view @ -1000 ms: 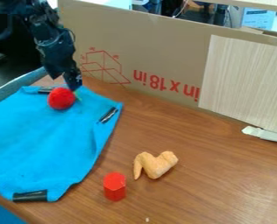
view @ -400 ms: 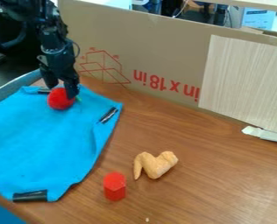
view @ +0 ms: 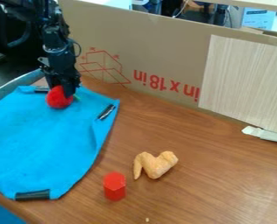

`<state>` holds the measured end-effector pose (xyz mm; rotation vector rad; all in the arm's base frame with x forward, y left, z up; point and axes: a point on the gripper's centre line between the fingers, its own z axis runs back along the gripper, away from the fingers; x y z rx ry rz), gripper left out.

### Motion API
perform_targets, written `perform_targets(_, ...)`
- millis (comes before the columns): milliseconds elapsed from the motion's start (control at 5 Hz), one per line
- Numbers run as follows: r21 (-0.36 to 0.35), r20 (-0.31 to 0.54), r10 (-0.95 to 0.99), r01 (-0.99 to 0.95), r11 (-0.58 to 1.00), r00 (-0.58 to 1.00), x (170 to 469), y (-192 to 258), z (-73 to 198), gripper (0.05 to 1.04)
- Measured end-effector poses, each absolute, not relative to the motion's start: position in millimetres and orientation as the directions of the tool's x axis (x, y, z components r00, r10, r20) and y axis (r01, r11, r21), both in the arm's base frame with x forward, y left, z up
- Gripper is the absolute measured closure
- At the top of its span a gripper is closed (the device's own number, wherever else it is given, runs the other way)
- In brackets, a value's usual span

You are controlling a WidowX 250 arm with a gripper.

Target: Déplacer l'objet rouge de gauche à droite

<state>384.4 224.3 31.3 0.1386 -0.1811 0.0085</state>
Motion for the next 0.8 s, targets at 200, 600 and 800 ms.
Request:
perform_targets(200,0.081,0.216,-0.024,0.007,0.997,0.976,376,220,54,0.678)
perform_targets(600,0.049,0.347,-0.050,0.035,0.998,0.936,369,192,117,0.721)
perform_targets(800,-0.005,0.319,-0.101,0.109,0.994,0.942,374,148,111,0.721)
